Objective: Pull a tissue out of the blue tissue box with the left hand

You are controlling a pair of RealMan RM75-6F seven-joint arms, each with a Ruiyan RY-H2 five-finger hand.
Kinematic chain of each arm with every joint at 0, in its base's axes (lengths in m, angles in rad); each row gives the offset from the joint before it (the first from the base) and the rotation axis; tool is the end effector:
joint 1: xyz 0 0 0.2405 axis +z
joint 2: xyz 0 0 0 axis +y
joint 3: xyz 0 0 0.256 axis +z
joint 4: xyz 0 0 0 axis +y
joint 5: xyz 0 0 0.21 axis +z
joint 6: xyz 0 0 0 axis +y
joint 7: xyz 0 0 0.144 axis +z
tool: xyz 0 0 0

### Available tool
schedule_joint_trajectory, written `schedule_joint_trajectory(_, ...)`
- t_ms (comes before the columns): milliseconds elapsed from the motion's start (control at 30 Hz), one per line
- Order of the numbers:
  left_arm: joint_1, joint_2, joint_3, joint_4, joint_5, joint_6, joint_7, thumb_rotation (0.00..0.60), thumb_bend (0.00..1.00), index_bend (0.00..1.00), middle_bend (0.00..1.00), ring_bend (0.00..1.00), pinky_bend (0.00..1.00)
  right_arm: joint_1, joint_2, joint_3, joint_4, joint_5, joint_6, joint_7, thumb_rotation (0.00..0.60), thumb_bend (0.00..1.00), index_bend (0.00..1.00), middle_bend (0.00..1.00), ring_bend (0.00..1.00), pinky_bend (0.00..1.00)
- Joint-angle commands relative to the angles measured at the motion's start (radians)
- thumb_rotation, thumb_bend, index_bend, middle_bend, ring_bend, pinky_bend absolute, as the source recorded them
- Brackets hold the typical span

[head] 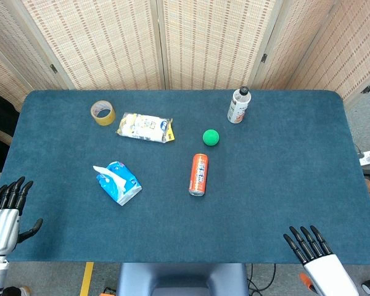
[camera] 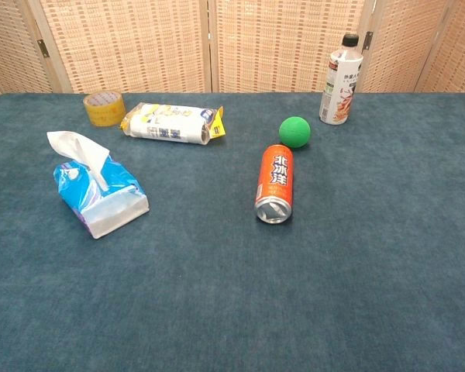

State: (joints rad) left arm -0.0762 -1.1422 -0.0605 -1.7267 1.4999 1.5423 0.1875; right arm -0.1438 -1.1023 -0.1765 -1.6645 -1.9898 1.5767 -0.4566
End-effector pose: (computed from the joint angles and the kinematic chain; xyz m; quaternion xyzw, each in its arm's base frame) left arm -0.2838 0.1783 0.1517 -0.5905 -0.3578 -0.3904 0.6090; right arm -0.2702 -0.0557 0.1222 0.7612 -0.2534 0.2888 0.5225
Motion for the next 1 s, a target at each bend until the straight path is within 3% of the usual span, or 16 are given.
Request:
schedule_joint_trajectory(33,-0.001,-0.004,0.002,0.001,0.007,0.002,0.007,0.600,0.26,0.00,0.00,0.00,0.02,-0.001,0.001,0.000,0.003,-0.002,0.006,0.005,0.600,0.02,0.00,0.00,0.00,0.00)
schedule_joint_trajectory(567,-0.016,-0.017,0.008,0.001,0.036,-0.012,0.023,0.600,0.26,0.00,0.00,0.00,0.02,-0.003,-0.001,0.000,0.004,-0.006,0.012,0.000,0.600,0.02,0.00,0.00,0.00,0.00)
schedule_joint_trajectory(700,-0.058,-0.017,0.001,0.022,0.063,-0.057,-0.003,0.600,0.29,0.00,0.00,0.00,0.04,-0.001,0.001,-0.002,0.005,-0.011,0.009,-0.001,0.600,0.02,0.00,0.00,0.00,0.00)
schedule_joint_trajectory(767,-0.094,-0.022,-0.016,0.037,0.093,-0.075,-0.020,0.600,0.31,0.03,0.00,0.00,0.08,0.001,0.001,-0.002,0.004,-0.009,0.004,-0.001,0.600,0.02,0.00,0.00,0.00,0.00)
schedule_joint_trajectory(867,-0.151,-0.037,-0.035,0.056,0.130,-0.113,-0.032,0.600,0.36,0.15,0.00,0.00,0.18,0.003,0.002,-0.001,0.002,-0.007,0.001,0.001,0.600,0.02,0.00,0.00,0.00,0.00)
schedule_joint_trajectory(1000,-0.224,-0.050,-0.059,0.043,0.128,-0.198,0.029,0.600,0.39,0.22,0.00,0.01,0.20,0.006,0.005,0.001,-0.001,0.000,-0.005,0.005,0.600,0.02,0.00,0.00,0.00,0.00)
